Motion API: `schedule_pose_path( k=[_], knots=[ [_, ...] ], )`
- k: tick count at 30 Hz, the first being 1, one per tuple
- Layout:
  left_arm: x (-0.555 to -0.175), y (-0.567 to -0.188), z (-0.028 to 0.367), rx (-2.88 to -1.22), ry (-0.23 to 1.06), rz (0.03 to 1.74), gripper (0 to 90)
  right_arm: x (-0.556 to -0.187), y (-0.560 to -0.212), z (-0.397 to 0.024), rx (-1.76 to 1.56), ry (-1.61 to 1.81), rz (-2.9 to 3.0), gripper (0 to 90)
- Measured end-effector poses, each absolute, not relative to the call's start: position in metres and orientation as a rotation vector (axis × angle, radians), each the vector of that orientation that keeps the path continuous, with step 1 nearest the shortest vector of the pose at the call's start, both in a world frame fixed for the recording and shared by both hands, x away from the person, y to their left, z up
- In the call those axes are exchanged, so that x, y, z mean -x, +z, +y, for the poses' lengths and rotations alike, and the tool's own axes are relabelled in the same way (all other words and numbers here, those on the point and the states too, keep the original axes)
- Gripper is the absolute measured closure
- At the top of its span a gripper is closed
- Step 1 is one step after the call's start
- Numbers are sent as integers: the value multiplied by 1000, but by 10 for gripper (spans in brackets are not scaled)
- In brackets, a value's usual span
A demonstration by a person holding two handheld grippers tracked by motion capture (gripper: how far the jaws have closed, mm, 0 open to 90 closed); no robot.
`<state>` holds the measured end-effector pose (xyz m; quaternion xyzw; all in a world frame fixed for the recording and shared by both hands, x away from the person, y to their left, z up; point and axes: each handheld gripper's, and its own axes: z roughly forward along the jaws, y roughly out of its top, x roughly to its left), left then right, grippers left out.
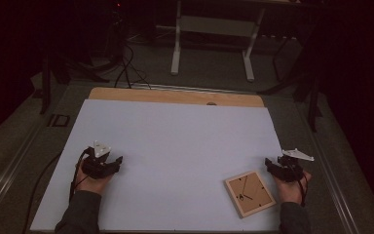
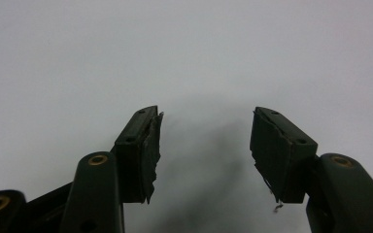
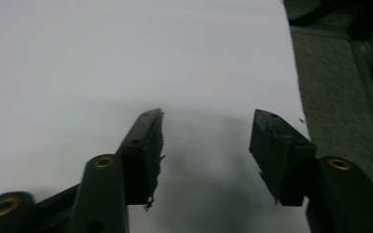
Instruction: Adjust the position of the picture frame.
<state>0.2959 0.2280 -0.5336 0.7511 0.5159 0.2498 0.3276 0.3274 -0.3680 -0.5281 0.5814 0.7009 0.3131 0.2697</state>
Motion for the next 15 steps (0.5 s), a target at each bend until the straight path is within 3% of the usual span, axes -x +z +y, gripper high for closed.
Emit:
schedule_pose_path(
  k=[2, 15],
  knots=[
    [-295, -532, 228, -1944, 612, 1328, 463, -328, -526, -366, -1546, 875, 1922, 496],
    [-287, -526, 220, -1967, 631, 1227, 476, -328, -520, -352, -1461, 956, 2054, 526]
  ],
)
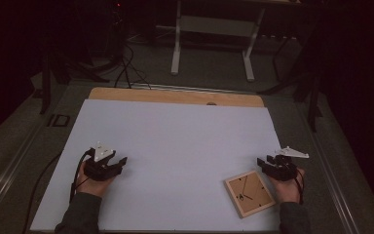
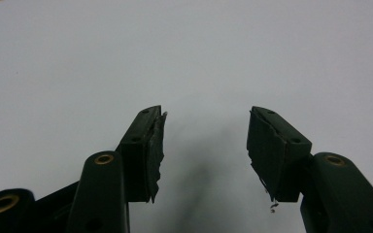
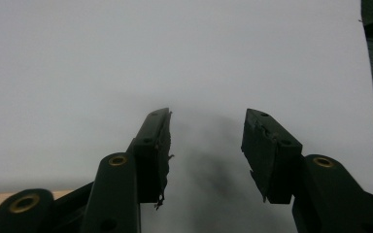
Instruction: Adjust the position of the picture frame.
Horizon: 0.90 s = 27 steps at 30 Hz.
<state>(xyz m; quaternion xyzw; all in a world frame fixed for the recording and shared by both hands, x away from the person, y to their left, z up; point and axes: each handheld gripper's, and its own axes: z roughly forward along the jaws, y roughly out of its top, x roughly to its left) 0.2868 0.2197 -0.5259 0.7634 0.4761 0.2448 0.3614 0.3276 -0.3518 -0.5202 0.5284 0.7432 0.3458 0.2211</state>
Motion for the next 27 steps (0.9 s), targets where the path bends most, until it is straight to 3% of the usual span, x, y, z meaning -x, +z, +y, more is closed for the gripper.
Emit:
schedule_pose_path(
  k=[20, 23, 27],
  knots=[
    [-281, -521, 221, -1937, 602, 1185, 480, -319, -508, -348, -1378, 1059, 2217, 635],
    [-281, -522, 221, -1946, 606, 1181, 479, -315, -505, -347, -1359, 1071, 2242, 687],
    [-280, -522, 220, -1954, 606, 1180, 480, -310, -500, -343, -1293, 1062, 2286, 871]
  ],
)
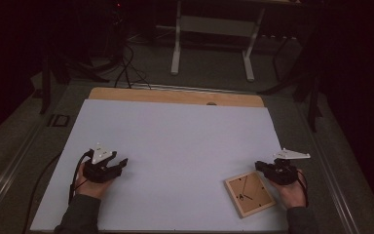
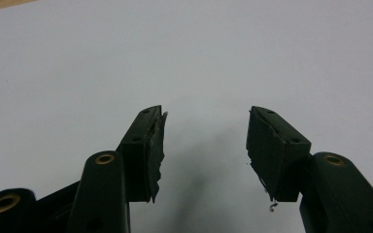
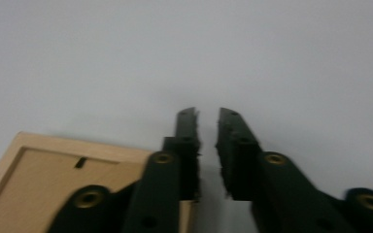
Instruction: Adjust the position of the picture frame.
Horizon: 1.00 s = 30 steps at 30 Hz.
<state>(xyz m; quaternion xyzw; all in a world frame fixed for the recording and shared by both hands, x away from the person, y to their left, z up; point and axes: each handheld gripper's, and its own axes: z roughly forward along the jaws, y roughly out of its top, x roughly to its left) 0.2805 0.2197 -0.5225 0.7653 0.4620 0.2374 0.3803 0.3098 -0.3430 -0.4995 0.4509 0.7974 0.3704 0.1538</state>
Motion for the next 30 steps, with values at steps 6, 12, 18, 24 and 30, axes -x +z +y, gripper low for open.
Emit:
schedule_pose_path(
  k=[6, 12, 18, 24, 30],
  knots=[
    [-280, -523, 220, -1955, 603, 1184, 479, -302, -493, -337, -1229, 1033, 2340, 897],
    [-279, -524, 220, -1951, 601, 1186, 480, -295, -491, -333, -1208, 1008, 2369, 897],
    [-279, -523, 220, -1957, 603, 1180, 482, -288, -492, -332, -1208, 966, 2384, 897],
    [-279, -524, 220, -1953, 597, 1178, 482, -277, -496, -335, -1221, 944, 2394, 897],
    [-279, -524, 220, -1958, 600, 1177, 482, -266, -496, -338, -1230, 936, 2388, 897]
  ],
)
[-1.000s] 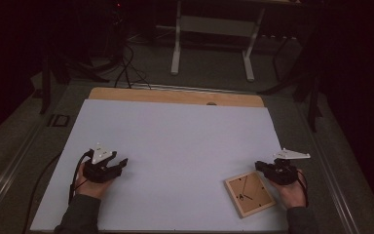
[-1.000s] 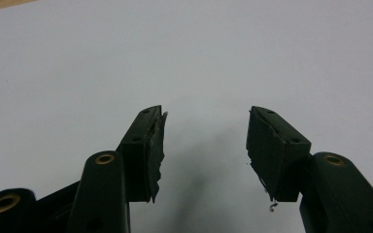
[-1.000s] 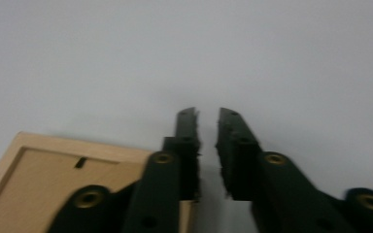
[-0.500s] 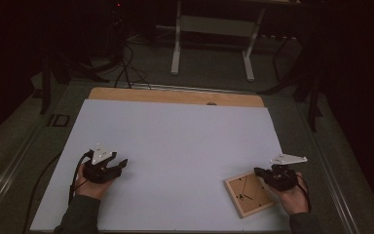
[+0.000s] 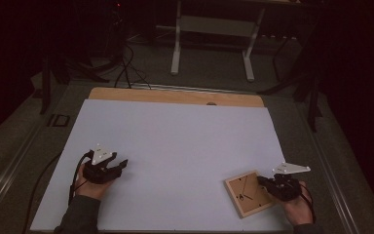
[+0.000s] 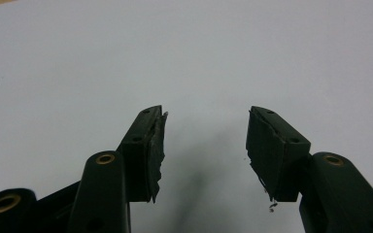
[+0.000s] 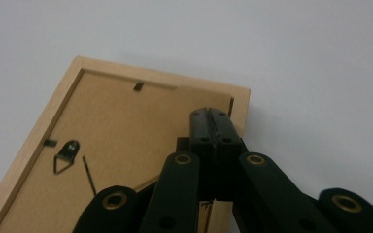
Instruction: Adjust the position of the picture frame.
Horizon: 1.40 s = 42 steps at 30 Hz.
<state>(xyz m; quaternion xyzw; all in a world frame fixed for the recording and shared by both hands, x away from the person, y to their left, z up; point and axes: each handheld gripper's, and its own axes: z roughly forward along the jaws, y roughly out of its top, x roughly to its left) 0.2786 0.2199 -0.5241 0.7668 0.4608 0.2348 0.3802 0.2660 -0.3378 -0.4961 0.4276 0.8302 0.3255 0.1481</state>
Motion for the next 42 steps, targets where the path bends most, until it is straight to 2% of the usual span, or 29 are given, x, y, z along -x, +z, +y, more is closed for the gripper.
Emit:
schedule_pose_path(
  k=[16, 42],
  knots=[
    [-280, -525, 219, -1966, 603, 1181, 481, -262, -502, -338, -1259, 922, 2376, 897],
    [-279, -524, 220, -1958, 612, 1177, 477, -303, -504, -307, -1239, 925, 2383, 898]
  ],
)
